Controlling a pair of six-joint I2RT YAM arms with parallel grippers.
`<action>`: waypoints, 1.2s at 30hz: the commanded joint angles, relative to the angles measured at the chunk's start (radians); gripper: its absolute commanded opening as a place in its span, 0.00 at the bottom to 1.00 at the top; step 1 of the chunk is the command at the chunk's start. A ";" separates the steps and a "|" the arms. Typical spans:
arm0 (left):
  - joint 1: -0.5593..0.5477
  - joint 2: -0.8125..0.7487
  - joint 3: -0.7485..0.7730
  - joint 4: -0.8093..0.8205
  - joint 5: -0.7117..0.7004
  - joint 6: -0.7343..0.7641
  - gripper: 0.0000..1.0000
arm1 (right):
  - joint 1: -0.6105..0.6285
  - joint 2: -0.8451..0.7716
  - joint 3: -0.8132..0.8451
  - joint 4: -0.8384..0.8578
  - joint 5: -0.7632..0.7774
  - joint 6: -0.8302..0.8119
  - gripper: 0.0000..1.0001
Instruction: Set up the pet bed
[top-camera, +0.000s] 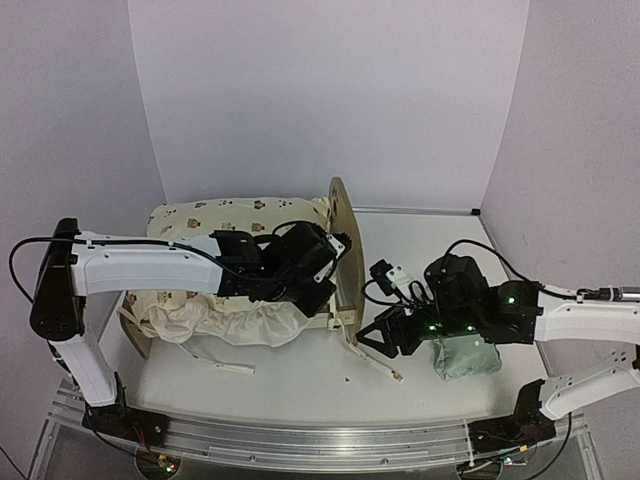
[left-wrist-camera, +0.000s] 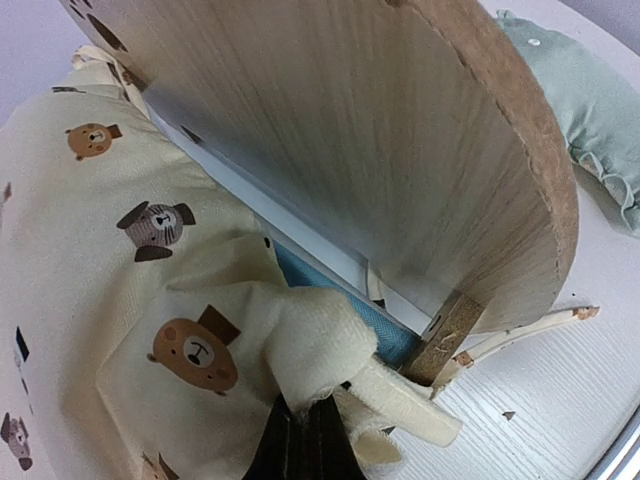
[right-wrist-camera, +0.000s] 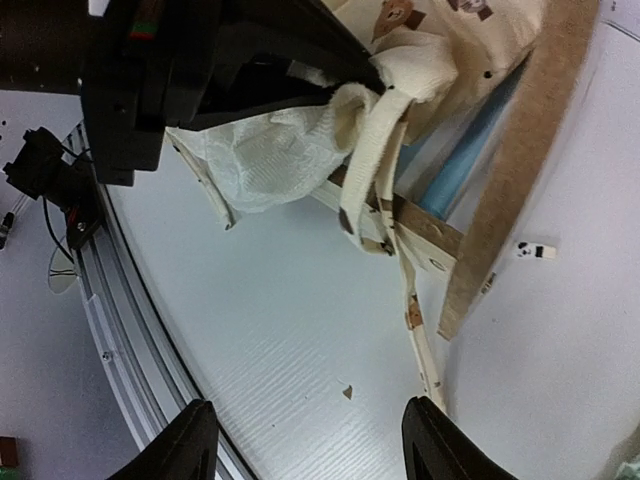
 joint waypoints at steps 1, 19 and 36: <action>0.006 -0.091 0.052 -0.009 -0.067 -0.045 0.00 | -0.003 0.094 0.020 0.191 -0.088 -0.007 0.65; 0.057 -0.220 0.024 0.042 -0.074 -0.049 0.00 | 0.000 0.464 0.175 0.434 0.038 -0.045 0.61; 0.069 -0.244 0.007 0.062 -0.039 -0.041 0.00 | 0.008 0.576 0.237 0.526 0.123 -0.072 0.49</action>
